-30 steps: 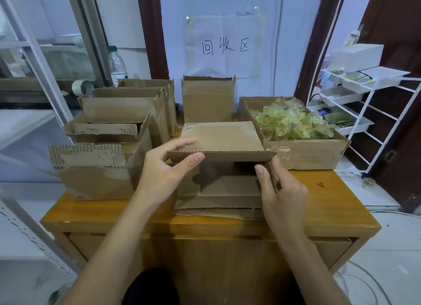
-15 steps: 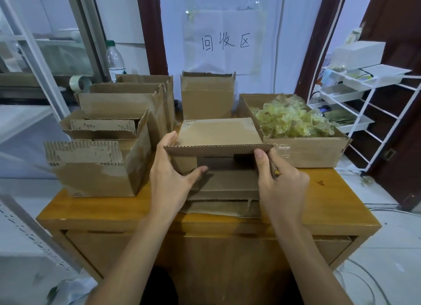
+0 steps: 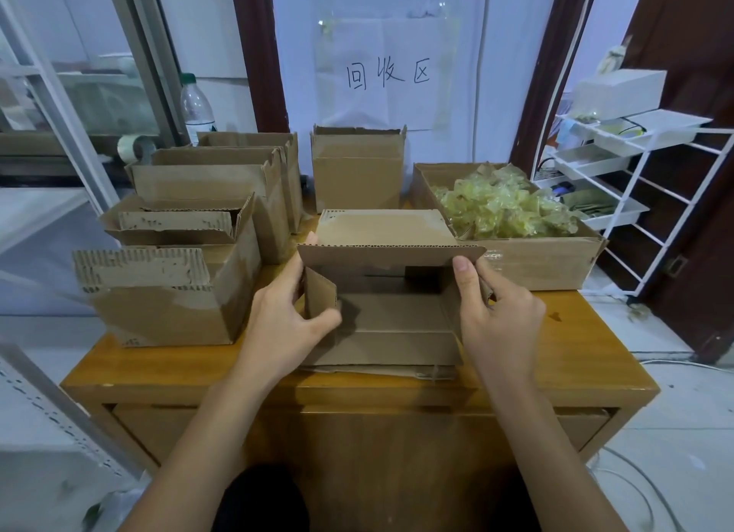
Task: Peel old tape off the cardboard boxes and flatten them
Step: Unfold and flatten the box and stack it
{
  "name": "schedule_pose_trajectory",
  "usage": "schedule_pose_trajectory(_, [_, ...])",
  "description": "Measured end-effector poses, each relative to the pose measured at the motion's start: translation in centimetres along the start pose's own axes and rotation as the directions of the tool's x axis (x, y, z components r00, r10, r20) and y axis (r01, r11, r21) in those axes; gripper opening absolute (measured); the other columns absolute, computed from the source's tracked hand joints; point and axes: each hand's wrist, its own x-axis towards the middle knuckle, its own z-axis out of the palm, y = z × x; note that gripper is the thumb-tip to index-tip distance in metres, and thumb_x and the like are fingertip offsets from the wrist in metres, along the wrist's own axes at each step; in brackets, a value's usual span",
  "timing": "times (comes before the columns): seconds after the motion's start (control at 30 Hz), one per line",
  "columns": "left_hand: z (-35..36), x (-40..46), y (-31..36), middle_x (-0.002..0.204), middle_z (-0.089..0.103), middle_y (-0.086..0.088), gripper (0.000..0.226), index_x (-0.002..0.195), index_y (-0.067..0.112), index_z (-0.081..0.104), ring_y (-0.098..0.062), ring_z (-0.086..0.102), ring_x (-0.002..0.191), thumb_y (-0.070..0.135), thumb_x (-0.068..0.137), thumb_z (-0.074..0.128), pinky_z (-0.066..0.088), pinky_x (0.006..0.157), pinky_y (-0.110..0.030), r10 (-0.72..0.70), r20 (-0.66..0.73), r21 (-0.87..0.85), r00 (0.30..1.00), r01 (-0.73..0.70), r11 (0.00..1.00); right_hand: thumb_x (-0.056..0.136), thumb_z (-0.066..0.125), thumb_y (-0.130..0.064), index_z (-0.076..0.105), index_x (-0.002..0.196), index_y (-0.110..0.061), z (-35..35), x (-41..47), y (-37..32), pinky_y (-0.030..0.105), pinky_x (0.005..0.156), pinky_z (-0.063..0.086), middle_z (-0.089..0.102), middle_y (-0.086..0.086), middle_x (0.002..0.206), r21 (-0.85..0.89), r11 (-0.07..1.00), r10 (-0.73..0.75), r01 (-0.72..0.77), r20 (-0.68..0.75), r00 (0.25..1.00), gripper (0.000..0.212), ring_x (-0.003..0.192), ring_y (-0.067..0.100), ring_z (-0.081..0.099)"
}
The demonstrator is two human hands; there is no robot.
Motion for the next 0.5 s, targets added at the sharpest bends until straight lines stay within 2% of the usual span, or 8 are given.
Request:
schedule_pose_trajectory(0.07, [-0.8,-0.1,0.0,0.149,0.048,0.025,0.089,0.159,0.044,0.030,0.011,0.046,0.134,0.032,0.087,0.082,0.041,0.106,-0.010,0.012,0.091,-0.023,0.996,-0.010,1.000,0.104,0.062,-0.039,0.080,0.102,-0.010,-0.1,0.0,0.0,0.012,0.049,0.029,0.048,-0.021,0.055,0.035,0.999,0.017,-0.017,0.004,1.000,0.034,0.052,0.004,0.049])
schedule_pose_trajectory(0.1, [-1.2,-0.1,-0.1,0.151,0.045,0.027,0.091,0.159,0.048,0.027,0.012,0.043,0.136,0.037,0.087,0.081,0.040,0.108,-0.012,0.017,0.134,-0.037,0.991,-0.012,0.999,0.103,0.062,-0.040,0.080,0.109,-0.010,-0.2,0.0,0.1,0.011,0.050,0.031,0.051,-0.022,0.058,0.050,0.998,0.035,-0.035,0.009,0.999,0.036,0.053,0.001,0.052])
schedule_pose_trajectory(0.17, [-2.0,0.0,-0.2,0.163,0.036,0.021,0.101,0.163,0.047,0.018,-0.002,0.035,0.149,0.053,0.081,0.075,0.038,0.120,-0.031,0.011,0.213,-0.032,0.977,-0.004,0.999,0.102,0.061,-0.045,0.079,0.109,-0.001,-0.2,0.1,0.4,0.008,0.052,0.034,0.047,-0.024,0.060,0.071,0.996,0.056,-0.058,0.031,0.998,0.048,0.056,-0.004,0.053])
schedule_pose_trajectory(0.23, [-2.5,0.1,-0.4,0.167,0.029,0.022,0.108,0.164,0.047,0.012,-0.007,0.028,0.154,0.065,0.075,0.072,0.032,0.125,-0.044,0.012,0.285,-0.046,0.958,0.002,0.999,0.102,0.059,-0.048,0.077,0.107,0.004,-0.2,0.2,0.7,0.007,0.053,0.035,0.044,-0.025,0.061,0.072,0.996,0.054,-0.058,0.048,0.997,0.055,0.057,-0.004,0.053])
schedule_pose_trajectory(0.33, [-2.7,0.1,-0.4,0.168,0.023,0.026,0.119,0.163,0.049,0.011,-0.003,0.023,0.155,0.086,0.066,0.070,0.029,0.126,-0.043,-0.003,0.337,-0.084,0.942,0.034,0.996,0.102,0.060,-0.045,0.076,0.103,0.006,-0.2,0.3,1.0,0.007,0.055,0.035,0.042,-0.025,0.061,0.080,0.995,0.051,-0.055,0.052,0.997,0.054,0.059,-0.005,0.053])
schedule_pose_trajectory(0.4, [-2.6,-0.2,-0.4,0.165,0.024,0.031,0.114,0.160,0.054,0.015,0.004,0.023,0.153,0.095,0.064,0.062,0.028,0.125,-0.035,0.010,0.341,-0.148,0.940,0.044,0.988,0.103,0.061,-0.041,0.072,0.091,0.007,-0.2,0.2,0.9,0.007,0.054,0.034,0.042,-0.023,0.056,0.081,0.994,0.064,-0.068,0.054,0.997,0.050,0.058,-0.004,0.052])
schedule_pose_trajectory(0.47, [-2.3,-0.5,-0.4,0.160,0.026,0.040,0.093,0.153,0.062,0.021,0.016,0.024,0.147,0.095,0.072,0.052,0.024,0.126,-0.028,0.000,0.327,-0.229,0.945,0.079,0.970,0.103,0.061,-0.039,0.058,0.078,-0.013,-0.3,0.0,0.7,0.008,0.053,0.032,0.049,-0.022,0.053,0.084,0.994,0.068,-0.072,0.052,0.996,0.036,0.054,-0.002,0.049])
schedule_pose_trajectory(0.5, [-2.2,-0.7,-0.3,0.157,0.028,0.043,0.084,0.149,0.064,0.024,0.019,0.024,0.145,0.094,0.074,0.047,0.022,0.128,-0.030,-0.021,0.313,-0.252,0.950,0.104,0.962,0.103,0.060,-0.040,0.051,0.081,-0.023,-0.4,-0.1,0.4,0.009,0.052,0.031,0.053,-0.025,0.056,0.085,0.994,0.068,-0.072,0.049,0.996,0.029,0.053,-0.001,0.048])
